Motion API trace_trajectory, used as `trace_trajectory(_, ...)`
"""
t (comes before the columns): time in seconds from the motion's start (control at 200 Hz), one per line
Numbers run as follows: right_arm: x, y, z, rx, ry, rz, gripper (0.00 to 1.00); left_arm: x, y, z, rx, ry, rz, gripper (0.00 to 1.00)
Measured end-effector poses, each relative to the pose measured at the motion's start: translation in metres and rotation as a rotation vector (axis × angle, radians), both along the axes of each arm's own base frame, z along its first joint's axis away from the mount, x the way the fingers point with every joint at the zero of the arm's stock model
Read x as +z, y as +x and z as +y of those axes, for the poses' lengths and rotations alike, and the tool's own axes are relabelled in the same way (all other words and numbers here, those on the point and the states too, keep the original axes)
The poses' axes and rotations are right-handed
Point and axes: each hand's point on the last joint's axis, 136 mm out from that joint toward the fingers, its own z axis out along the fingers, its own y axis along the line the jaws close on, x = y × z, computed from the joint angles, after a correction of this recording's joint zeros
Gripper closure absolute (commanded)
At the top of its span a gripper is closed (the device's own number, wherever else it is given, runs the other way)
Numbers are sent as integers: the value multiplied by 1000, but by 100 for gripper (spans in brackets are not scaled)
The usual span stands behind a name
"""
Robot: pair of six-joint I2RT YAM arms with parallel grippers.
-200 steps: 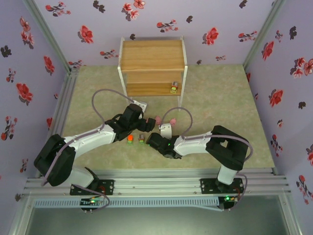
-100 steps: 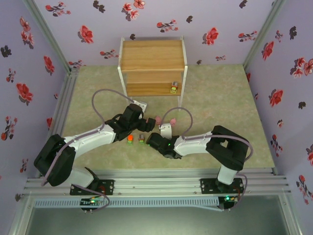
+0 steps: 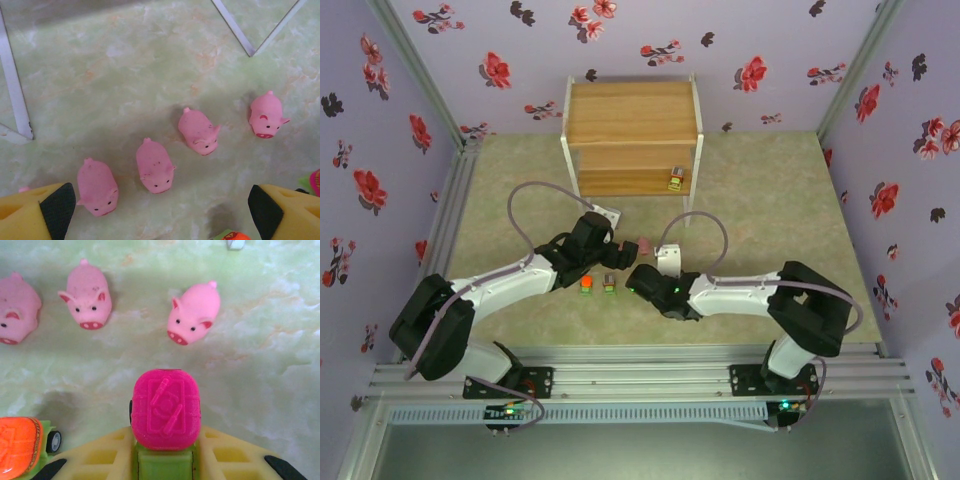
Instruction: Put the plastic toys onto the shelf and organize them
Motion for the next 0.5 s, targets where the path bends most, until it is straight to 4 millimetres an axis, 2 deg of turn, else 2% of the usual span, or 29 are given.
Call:
trace_trajectory(0.12,17,1,-4,-1,-6,-20,100,0,0,1,2,0,0,7)
trace_trajectory(0.31,49,9,3,9,0,-68,100,0,1,1,4,0,0,7)
trace_trajectory(0.5,72,18,4,8,-5,-100,100,0,1,1,4,-1,0,7)
